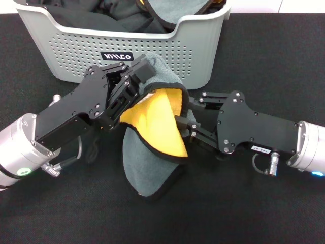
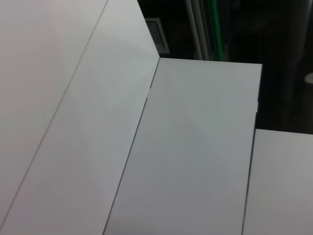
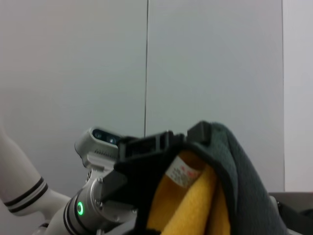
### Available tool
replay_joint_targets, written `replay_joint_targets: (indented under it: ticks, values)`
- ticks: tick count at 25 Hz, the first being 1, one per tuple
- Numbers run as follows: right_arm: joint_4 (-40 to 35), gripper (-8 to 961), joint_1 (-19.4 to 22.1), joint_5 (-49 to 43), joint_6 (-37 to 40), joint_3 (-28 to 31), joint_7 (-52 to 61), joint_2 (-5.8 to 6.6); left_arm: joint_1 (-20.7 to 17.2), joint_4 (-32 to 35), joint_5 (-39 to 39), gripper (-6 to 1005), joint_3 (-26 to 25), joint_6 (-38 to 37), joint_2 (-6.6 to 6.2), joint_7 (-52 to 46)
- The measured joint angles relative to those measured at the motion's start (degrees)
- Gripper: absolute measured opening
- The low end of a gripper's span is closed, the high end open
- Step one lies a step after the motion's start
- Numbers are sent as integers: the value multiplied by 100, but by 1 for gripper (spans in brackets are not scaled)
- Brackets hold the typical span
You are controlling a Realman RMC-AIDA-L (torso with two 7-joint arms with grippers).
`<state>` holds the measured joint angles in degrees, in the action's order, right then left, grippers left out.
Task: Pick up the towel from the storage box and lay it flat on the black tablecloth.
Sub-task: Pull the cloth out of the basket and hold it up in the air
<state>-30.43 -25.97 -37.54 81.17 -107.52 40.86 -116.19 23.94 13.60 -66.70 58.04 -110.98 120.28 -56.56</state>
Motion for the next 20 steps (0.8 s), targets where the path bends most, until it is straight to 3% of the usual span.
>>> replay_joint_targets:
  ticks: [15,20]
  values:
    - [-137,317,-67,344,-119,-631,-100,1,196,-59,69,22,-9,-65,13,10]
    - [-86,317,-96,839,-436,-1028,-332,0,200,-37,157,22,-7,-80,9,-8]
